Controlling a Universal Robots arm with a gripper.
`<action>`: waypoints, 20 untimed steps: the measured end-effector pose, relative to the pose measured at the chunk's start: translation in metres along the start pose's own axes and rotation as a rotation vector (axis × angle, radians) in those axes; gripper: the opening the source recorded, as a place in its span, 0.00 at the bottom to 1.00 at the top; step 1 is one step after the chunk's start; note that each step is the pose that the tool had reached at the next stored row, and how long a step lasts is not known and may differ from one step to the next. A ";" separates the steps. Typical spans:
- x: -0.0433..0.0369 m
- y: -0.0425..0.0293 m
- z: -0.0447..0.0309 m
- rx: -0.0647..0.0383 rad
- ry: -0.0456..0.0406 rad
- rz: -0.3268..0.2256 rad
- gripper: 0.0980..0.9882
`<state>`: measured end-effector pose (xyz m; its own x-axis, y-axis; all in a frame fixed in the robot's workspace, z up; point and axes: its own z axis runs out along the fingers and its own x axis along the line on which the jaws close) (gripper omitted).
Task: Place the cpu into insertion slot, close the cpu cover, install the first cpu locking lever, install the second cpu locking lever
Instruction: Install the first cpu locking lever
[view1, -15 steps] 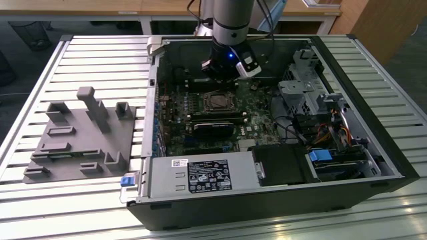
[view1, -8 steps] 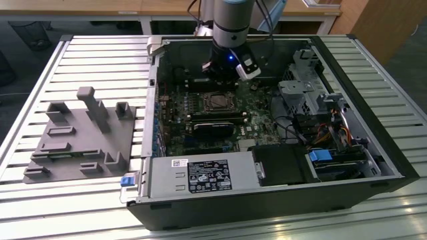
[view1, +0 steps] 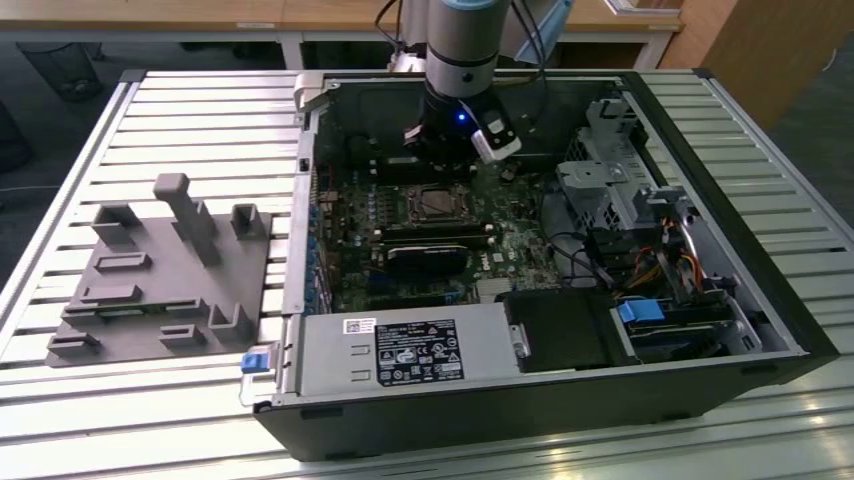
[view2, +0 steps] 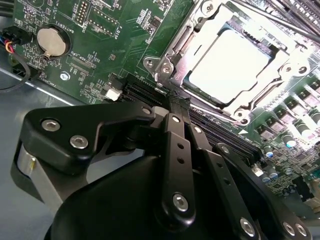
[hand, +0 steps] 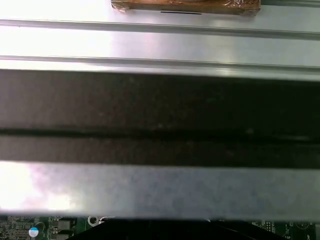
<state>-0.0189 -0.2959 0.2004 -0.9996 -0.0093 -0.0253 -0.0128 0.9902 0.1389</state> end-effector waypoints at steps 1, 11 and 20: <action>0.0000 0.0000 -0.0002 0.000 0.0000 0.000 0.01; 0.0000 0.0000 0.0001 0.009 0.0001 0.000 0.01; 0.0000 0.0000 0.0019 0.025 0.0003 -0.001 0.01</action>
<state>-0.0189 -0.2956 0.1986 -0.9996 -0.0101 -0.0251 -0.0129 0.9934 0.1143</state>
